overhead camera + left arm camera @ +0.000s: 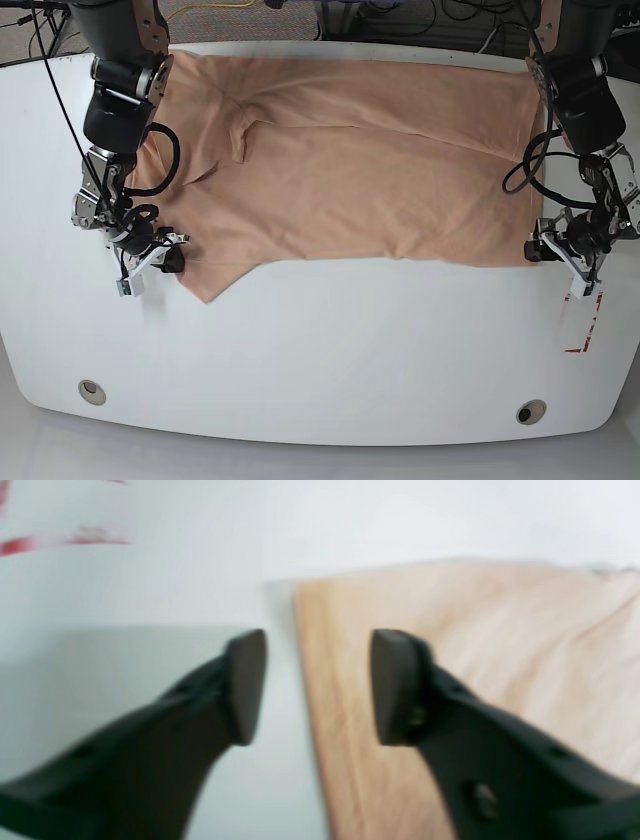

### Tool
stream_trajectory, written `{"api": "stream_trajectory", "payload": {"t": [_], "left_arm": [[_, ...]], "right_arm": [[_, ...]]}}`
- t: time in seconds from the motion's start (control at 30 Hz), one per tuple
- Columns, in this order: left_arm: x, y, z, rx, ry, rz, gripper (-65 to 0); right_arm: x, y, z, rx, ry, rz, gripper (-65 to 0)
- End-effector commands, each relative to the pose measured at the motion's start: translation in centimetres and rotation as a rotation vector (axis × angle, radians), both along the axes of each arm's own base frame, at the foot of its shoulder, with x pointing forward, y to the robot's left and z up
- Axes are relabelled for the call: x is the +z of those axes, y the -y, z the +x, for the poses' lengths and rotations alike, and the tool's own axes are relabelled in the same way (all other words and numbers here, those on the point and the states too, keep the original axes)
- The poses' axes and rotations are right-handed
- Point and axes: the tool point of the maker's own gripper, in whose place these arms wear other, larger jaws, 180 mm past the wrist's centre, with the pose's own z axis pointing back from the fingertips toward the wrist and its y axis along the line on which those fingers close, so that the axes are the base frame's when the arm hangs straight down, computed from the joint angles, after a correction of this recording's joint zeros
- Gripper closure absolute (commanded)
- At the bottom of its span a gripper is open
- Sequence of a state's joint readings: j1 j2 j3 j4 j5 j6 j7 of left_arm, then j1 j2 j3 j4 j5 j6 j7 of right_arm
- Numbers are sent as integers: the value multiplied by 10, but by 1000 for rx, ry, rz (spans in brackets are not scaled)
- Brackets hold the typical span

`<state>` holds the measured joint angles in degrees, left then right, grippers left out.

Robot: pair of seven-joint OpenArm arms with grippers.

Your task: Layout the t-shirt on the table in an organized manner, then fold the t-shirt properly

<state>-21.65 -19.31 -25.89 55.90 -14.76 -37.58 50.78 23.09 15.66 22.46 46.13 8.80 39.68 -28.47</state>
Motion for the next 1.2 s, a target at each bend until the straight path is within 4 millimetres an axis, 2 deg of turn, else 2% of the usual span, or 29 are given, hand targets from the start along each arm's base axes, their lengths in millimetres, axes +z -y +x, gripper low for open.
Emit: {"api": "stream_trajectory", "payload": {"t": [0.0,0.27,0.47,0.67,0.73,0.8,0.83,0.87,0.9,0.97,1.07,1.17], "left_arm": [[17,-18,20,83,55,-18,-401],[2,-16,22,124,38,-67,-415],[-11,5,21,47,-7,-45,-415],[-15,16,21,16,-21,-43,-407],[-17,22,21,10,-22,-50,-371],[-18,23,20,8,-26,-48,-293],[-19,24,20,6,-26,-49,-243],[-19,24,19,6,-29,-48,-160],[-19,24,19,6,-29,-48,-129],[-20,25,20,2,-28,-47,-13],[-21,28,20,-14,-34,-39,0],[-18,29,22,-20,-29,-38,0]], "right_arm": [[9,5,6,9,11,-23,-33],[9,6,6,6,14,-21,-33],[10,7,6,0,16,-19,-33],[10,7,6,0,16,-19,-32],[10,7,6,0,16,-19,-32],[10,7,6,0,16,-19,-32],[10,7,6,0,16,-19,-32],[10,7,6,0,16,-19,-30],[10,8,7,0,17,-21,-30],[15,10,9,1,31,-32,-29],[22,10,12,8,49,-46,0],[26,11,12,19,40,-66,0]]}}
